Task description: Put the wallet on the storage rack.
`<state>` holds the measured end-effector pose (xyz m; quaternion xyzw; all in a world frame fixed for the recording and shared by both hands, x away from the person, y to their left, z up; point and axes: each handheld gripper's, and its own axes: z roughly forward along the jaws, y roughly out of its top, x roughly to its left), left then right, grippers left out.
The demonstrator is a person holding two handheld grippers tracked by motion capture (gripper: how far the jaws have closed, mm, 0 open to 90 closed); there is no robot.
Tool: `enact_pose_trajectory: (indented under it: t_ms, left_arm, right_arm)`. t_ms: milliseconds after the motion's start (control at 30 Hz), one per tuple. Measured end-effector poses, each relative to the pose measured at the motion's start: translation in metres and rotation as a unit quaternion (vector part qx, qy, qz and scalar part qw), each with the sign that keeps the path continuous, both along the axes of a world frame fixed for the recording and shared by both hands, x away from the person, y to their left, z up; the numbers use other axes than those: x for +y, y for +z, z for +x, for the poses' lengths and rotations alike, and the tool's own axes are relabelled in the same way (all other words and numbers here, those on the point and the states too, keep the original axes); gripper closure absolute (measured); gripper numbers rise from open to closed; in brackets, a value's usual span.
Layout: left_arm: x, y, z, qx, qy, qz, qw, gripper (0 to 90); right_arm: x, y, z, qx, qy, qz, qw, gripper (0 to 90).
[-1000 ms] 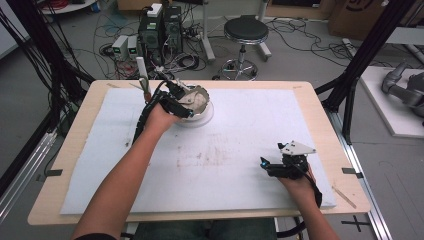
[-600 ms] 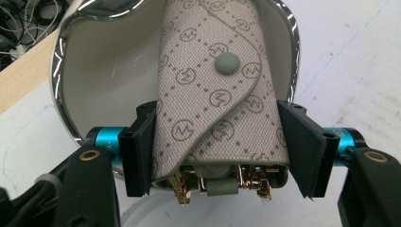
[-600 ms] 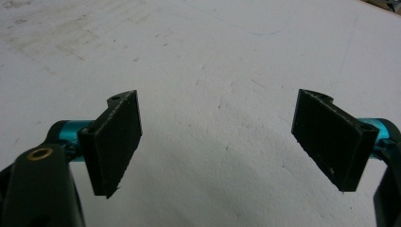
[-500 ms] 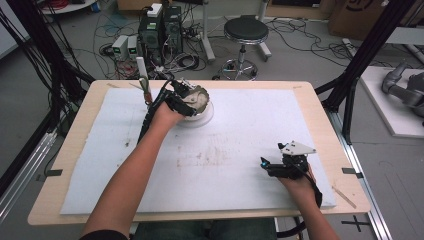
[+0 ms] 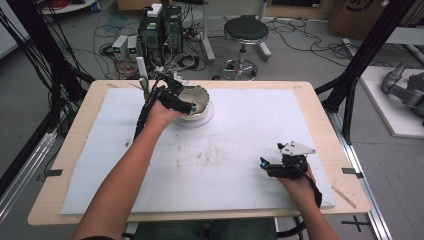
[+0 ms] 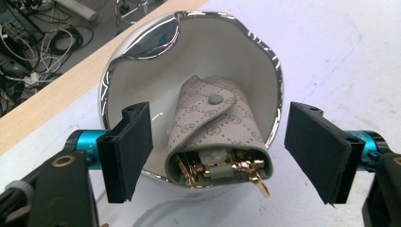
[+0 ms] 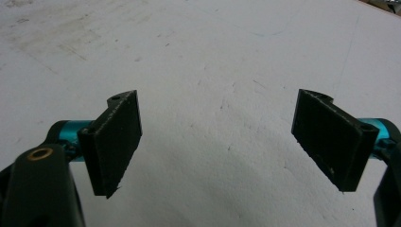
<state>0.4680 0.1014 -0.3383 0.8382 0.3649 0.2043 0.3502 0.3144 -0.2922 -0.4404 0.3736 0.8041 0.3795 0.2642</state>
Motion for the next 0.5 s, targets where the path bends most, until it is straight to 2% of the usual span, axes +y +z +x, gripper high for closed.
enact_pose_trajectory:
  t_ms: [67, 133, 200, 267, 333, 433, 500]
  left_arm:
    - [0.002, 0.001, -0.002, -0.001, 0.000, -0.003, 1.0000, 24.0]
    - [0.008, 0.003, -0.011, -0.010, 0.000, -0.021, 0.9997, 22.7]
    - [0.010, 0.003, -0.013, -0.011, 0.001, -0.026, 0.9996, 22.7]
    - [0.016, 0.005, -0.022, -0.020, 0.004, -0.053, 0.9984, 22.7]
    - [0.021, 0.005, -0.031, -0.028, 0.004, -0.067, 0.9973, 22.7]
    - [0.029, 0.005, -0.043, -0.032, -0.001, -0.078, 0.9964, 22.7]
    - [0.036, 0.003, -0.050, -0.030, -0.004, -0.078, 0.9965, 22.6]
  right_arm:
    - [0.000, 0.000, 0.000, 0.002, -0.001, 0.001, 1.0000, 17.1]
    - [0.000, 0.000, -0.001, -0.001, 0.000, 0.000, 1.0000, 17.1]
    - [0.000, 0.001, -0.001, -0.001, 0.000, 0.001, 1.0000, 17.1]
    - [0.001, 0.000, -0.001, -0.001, 0.001, 0.000, 1.0000, 17.1]
    - [0.001, 0.001, -0.001, -0.002, 0.002, -0.002, 1.0000, 17.1]
    - [0.001, 0.001, -0.001, 0.000, 0.001, -0.001, 1.0000, 17.1]
    - [0.003, 0.001, -0.002, 0.000, 0.001, -0.001, 1.0000, 17.1]
